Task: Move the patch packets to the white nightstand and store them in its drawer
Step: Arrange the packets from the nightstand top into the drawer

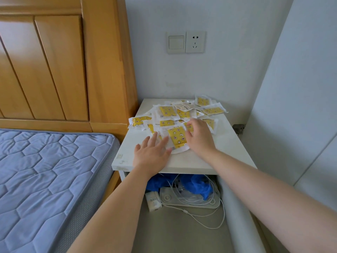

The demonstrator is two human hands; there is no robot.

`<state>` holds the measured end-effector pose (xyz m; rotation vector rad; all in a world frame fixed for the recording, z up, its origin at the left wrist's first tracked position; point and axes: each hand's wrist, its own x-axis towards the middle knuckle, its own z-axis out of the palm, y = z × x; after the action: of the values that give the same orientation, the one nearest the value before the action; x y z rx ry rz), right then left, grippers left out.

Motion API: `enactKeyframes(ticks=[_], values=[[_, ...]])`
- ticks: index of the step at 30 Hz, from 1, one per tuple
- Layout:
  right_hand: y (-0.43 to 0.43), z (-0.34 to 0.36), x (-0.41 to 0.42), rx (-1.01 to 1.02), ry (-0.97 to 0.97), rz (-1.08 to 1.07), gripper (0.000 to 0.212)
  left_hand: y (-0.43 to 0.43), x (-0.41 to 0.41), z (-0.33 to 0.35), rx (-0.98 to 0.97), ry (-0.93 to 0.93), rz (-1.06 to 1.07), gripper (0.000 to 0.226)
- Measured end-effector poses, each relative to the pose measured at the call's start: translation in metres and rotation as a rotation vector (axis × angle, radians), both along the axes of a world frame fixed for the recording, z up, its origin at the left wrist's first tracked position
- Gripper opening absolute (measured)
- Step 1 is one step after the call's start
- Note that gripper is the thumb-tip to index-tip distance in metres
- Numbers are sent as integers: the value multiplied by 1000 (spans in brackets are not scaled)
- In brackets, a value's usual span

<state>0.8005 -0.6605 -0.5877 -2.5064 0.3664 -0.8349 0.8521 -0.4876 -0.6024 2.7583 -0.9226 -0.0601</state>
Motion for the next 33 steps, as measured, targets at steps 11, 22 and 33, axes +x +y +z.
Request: enactKeyframes(ticks=[11,22,33], values=[[-14,29,109,-57,425,111,60,-4,4,-10,8,-93,-6,56],[-10,29,107,-176,307,59,22,-4,3,-10,-20,-99,-4,55],[-13,28,96,-248,417,100,40,-3,-1,-8,-71,-139,20,53]])
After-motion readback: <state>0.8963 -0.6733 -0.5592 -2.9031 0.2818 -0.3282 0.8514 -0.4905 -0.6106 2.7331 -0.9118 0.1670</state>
